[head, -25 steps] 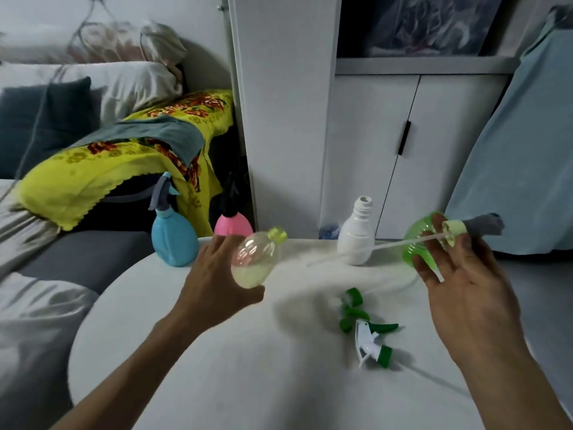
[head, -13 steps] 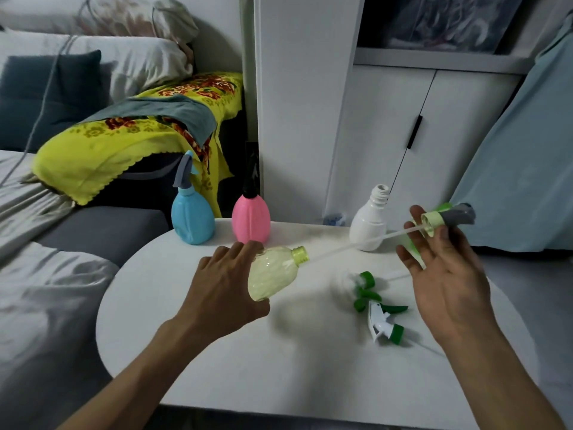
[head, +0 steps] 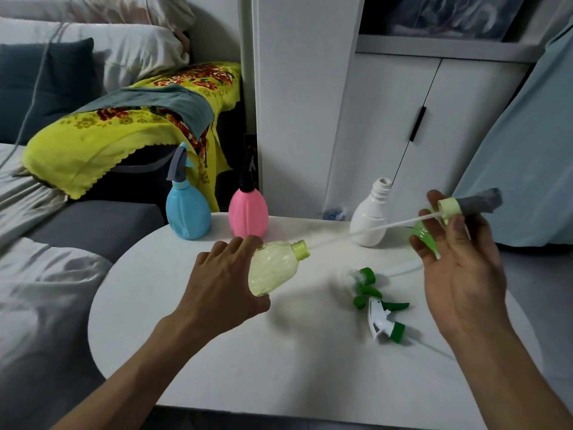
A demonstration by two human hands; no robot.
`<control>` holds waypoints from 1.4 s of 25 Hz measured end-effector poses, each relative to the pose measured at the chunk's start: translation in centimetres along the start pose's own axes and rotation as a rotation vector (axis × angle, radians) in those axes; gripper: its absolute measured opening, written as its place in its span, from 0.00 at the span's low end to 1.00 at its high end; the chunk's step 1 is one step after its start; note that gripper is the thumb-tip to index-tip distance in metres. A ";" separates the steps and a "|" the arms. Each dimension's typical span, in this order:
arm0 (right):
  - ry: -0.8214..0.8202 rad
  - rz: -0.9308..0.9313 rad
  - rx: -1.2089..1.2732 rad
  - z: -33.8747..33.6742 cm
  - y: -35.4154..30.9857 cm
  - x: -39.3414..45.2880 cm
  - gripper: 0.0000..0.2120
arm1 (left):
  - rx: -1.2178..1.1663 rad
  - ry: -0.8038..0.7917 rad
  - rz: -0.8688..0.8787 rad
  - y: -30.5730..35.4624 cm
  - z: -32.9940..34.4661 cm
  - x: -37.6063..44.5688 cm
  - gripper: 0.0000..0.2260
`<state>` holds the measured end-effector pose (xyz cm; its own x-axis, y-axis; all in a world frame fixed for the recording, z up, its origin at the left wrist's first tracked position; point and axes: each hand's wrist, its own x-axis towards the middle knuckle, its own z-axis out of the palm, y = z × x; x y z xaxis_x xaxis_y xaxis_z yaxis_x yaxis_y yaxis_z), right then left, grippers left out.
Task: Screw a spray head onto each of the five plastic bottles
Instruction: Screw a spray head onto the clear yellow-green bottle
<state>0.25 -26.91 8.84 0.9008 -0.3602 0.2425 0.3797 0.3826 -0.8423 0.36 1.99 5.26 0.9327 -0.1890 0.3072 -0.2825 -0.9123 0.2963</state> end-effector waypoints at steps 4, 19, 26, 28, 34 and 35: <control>-0.042 0.029 0.008 1.3 1.0 -1.3 0.13 | -0.030 -0.001 0.033 1.0 0.2 0.2 0.36; -0.054 0.220 -0.262 3.9 5.2 -5.4 0.16 | -0.023 0.049 0.136 2.4 -0.5 -0.1 0.34; -0.061 0.444 -0.565 3.1 4.0 -4.1 0.22 | 0.146 0.081 0.247 2.4 -0.7 -0.2 0.33; -0.087 0.523 -0.644 2.7 3.7 -3.8 0.37 | 0.166 0.082 0.248 2.2 -0.8 0.0 0.34; -0.344 -0.161 -1.025 1.9 2.5 -3.6 0.32 | 0.164 0.054 0.260 2.6 -1.0 0.0 0.35; -0.408 -0.182 -0.963 1.8 2.3 -3.6 0.25 | 0.166 0.056 0.257 2.5 -1.2 0.0 0.35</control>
<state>-1.76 -23.20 6.88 0.9175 0.0371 0.3960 0.3501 -0.5478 -0.7598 -0.57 0.14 7.08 0.8203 -0.4053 0.4035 -0.4627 -0.8850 0.0517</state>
